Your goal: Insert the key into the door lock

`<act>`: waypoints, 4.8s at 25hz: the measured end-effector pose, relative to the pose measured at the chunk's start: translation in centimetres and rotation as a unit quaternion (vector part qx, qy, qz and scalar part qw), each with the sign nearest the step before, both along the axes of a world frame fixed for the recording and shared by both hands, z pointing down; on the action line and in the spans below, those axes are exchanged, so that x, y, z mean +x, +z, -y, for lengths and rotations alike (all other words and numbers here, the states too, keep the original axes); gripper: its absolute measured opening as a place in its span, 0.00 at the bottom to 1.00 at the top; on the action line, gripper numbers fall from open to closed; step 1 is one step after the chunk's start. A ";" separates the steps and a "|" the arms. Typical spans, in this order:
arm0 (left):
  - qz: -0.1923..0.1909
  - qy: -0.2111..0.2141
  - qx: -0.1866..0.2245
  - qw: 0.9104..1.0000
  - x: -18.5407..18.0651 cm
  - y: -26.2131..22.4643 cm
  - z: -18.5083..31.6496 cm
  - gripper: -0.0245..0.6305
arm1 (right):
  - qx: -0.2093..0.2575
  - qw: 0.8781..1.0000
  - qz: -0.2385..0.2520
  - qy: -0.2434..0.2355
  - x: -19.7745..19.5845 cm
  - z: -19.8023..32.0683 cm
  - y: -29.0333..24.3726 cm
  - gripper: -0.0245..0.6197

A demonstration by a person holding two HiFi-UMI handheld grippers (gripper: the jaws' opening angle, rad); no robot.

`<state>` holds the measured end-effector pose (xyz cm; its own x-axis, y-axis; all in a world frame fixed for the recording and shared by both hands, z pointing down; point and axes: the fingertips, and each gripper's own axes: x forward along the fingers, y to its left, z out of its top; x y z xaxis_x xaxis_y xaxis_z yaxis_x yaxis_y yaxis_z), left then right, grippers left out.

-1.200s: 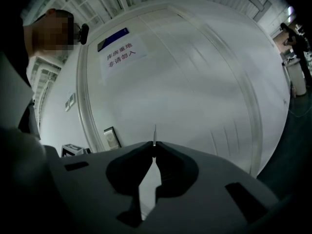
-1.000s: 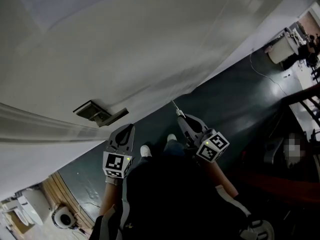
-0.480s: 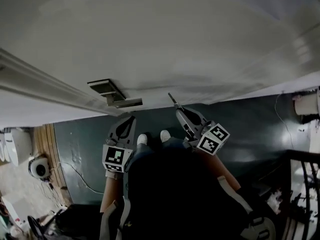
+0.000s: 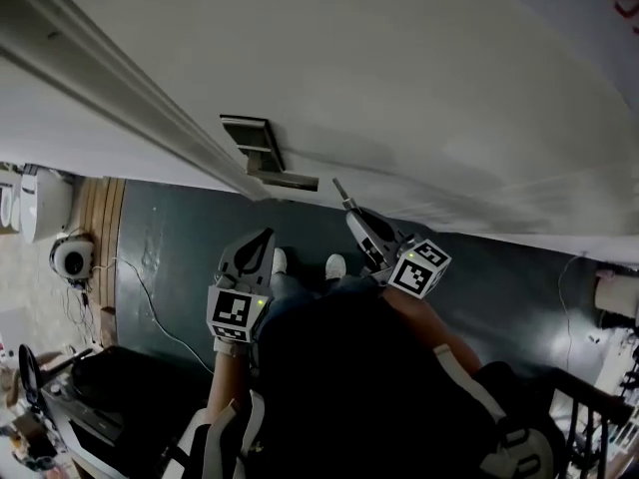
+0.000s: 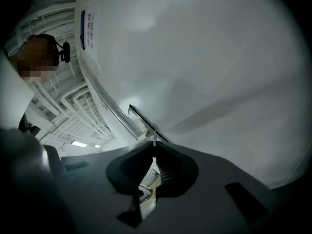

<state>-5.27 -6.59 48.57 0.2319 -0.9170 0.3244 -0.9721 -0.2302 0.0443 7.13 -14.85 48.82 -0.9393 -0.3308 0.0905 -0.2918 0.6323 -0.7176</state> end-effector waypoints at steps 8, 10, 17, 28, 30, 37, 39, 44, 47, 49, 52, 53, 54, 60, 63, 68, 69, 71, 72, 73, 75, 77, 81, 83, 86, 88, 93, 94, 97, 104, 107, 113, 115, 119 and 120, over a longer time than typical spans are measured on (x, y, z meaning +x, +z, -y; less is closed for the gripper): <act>0.001 -0.030 -0.017 0.999 -3.2 0.7 -2.1 0.05 | -0.048 0.999 -0.004 -0.021 -4.1 -1.2 3.1 0.09; 0.003 -0.028 -0.021 0.999 -4.1 0.8 -2.4 0.05 | -0.057 0.998 -0.001 -0.017 -5.3 -1.4 3.9 0.09; 0.008 -0.007 -0.033 0.999 -6.9 0.9 -3.3 0.05 | -0.090 0.996 0.013 0.007 -9.2 -2.1 5.7 0.09; 0.005 0.028 -0.035 0.999 -12.2 1.4 -4.4 0.05 | -0.160 0.982 0.071 0.073 -14.3 -2.0 6.9 0.09; 0.001 0.035 -0.034 0.999 -13.0 1.6 -4.5 0.05 | -0.166 0.979 0.080 0.087 -15.1 -1.9 6.9 0.09; -0.008 0.060 -0.033 0.998 -15.3 2.2 -4.4 0.05 | -0.181 0.970 0.102 0.129 -17.0 -1.3 7.2 0.09; -0.011 0.065 -0.032 0.997 -15.8 2.4 -4.4 0.05 | -0.188 0.966 0.107 0.140 -17.5 -1.3 7.4 0.09; -0.017 0.078 -0.029 0.996 -16.8 2.6 -4.4 0.05 | -0.212 0.954 0.134 0.167 -17.8 -1.6 7.5 0.09; -0.021 0.085 -0.028 0.996 -17.0 2.8 -4.2 0.05 | -0.225 0.946 0.146 0.181 -17.7 -1.6 7.6 0.09; -0.023 0.091 -0.028 0.995 -17.0 2.9 -4.2 0.05 | -0.229 0.943 0.152 0.187 -17.7 -1.7 7.5 0.09; -0.024 0.099 -0.028 0.994 -17.2 2.9 -4.2 0.05 | -0.230 0.939 0.160 0.198 -17.5 -1.7 7.2 0.09; -0.024 0.101 -0.028 0.994 -17.2 3.0 -4.2 0.05 | -0.231 0.938 0.162 0.203 -17.4 -1.6 7.2 0.09; -0.025 0.104 -0.027 0.994 -17.3 3.0 -4.2 0.05 | -0.234 0.936 0.164 0.207 -17.3 -1.5 7.3 0.09; -0.026 0.113 -0.027 0.993 -17.4 3.1 -4.2 0.05 | -0.247 0.925 0.181 0.225 -17.6 -1.2 7.3 0.09; -0.023 0.116 -0.026 0.993 -17.6 3.1 -4.2 0.05 | -0.252 0.918 0.188 0.240 -17.9 -1.2 7.4 0.09; -0.021 0.110 -0.022 0.993 -18.3 2.9 -4.3 0.05 | -0.257 0.911 0.198 0.253 -18.2 -1.0 7.4 0.09; -0.021 0.108 -0.022 0.994 -18.4 2.8 -4.3 0.05 | -0.259 0.910 0.200 0.255 -18.4 -0.8 7.3 0.09; -0.020 0.107 -0.022 0.994 -18.7 2.8 -4.3 0.05 | -0.260 0.907 0.204 0.260 -18.5 -0.4 7.3 0.09; -0.019 0.107 -0.022 0.994 -18.7 2.8 -4.4 0.05 | -0.259 0.907 0.203 0.262 -18.6 -0.2 7.3 0.09; -0.017 0.108 -0.022 0.994 -18.8 2.8 -4.4 0.05 | -0.258 0.907 0.202 0.265 -18.6 0.0 7.3 0.09; -0.015 0.108 -0.021 0.994 -18.9 2.7 -4.4 0.05 | -0.255 0.907 0.201 0.268 -18.7 0.5 7.3 0.09; -0.013 0.106 -0.019 0.994 -19.2 2.5 -4.2 0.05 | -0.253 0.907 0.204 0.268 -18.9 0.8 7.2 0.09; -0.007 0.102 -0.015 0.995 -19.6 2.2 -3.9 0.05 | -0.252 0.908 0.203 0.267 -18.9 0.8 7.3 0.09; -0.006 0.101 -0.014 0.995 -19.7 2.0 -3.8 0.05 | -0.248 0.910 0.198 0.266 -18.9 0.8 7.3 0.09; -0.003 0.103 -0.012 0.995 -19.6 1.8 -3.6 0.05 | -0.239 0.916 0.188 0.262 -19.0 0.8 7.2 0.09; -0.002 0.102 -0.013 0.995 -19.4 1.8 -3.6 0.05 | -0.233 0.921 0.177 0.258 -19.0 0.9 7.1 0.09; -0.005 0.098 -0.013 0.995 -18.6 1.5 -3.5 0.05 | -0.231 0.927 0.171 0.241 -18.6 0.6 6.6 0.13; -0.004 0.099 -0.013 0.995 -18.4 1.4 -3.5 0.05 | -0.234 0.928 0.171 0.235 -18.5 0.4 6.5 0.17; -0.004 0.101 -0.012 0.995 -17.4 1.3 -3.3 0.05 | -0.234 0.935 0.165 0.211 -18.0 -0.2 6.5 0.20; -0.009 0.120 -0.010 0.993 -13.7 1.1 -2.0 0.05 | -0.208 0.948 0.125 0.206 -13.9 -0.3 6.2 0.18; -0.012 0.132 -0.008 0.991 -11.7 1.0 -1.3 0.05 | -0.187 0.953 0.119 0.206 -11.9 -0.3 5.2 0.14; -0.022 0.148 -0.002 0.989 -8.0 0.6 0.5 0.05 | -0.111 0.969 0.049 0.216 -7.1 0.3 3.1 0.08; -0.023 0.154 0.001 0.988 -6.9 0.4 1.1 0.05 | -0.082 0.973 0.013 0.217 -5.5 0.6 2.8 0.07; -0.020 0.163 0.011 0.986 -5.1 -0.5 2.1 0.05 | -0.016 0.977 -0.057 0.203 -2.9 0.7 1.0 0.06; -0.020 0.163 0.015 0.986 -4.8 -0.8 2.3 0.05 | 0.001 0.977 -0.072 0.198 -2.3 0.7 0.5 0.06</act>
